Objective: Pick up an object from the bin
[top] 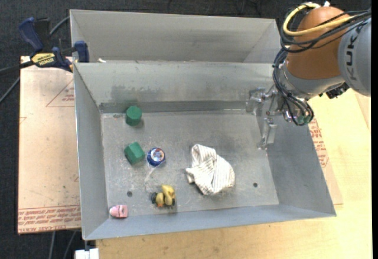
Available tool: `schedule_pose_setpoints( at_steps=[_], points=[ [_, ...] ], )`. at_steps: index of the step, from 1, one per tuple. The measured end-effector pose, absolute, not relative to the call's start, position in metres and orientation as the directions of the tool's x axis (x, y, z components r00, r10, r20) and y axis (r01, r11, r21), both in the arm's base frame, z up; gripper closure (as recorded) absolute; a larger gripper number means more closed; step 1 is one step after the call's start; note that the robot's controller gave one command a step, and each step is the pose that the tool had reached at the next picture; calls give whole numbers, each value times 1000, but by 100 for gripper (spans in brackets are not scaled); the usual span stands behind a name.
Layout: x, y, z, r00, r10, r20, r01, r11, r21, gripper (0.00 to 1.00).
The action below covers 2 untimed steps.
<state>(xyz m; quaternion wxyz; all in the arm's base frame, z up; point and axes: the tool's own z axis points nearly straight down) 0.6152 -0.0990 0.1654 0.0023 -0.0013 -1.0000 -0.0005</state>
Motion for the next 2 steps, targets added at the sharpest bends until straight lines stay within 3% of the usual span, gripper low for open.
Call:
schedule_pose_setpoints(
  at_steps=[1,2],
  points=[
    [617,-98,170,-1000,0,-2,0,1000,0,0],
    [584,1,107,-995,-104,8,-104,995,5,0]
  ],
)
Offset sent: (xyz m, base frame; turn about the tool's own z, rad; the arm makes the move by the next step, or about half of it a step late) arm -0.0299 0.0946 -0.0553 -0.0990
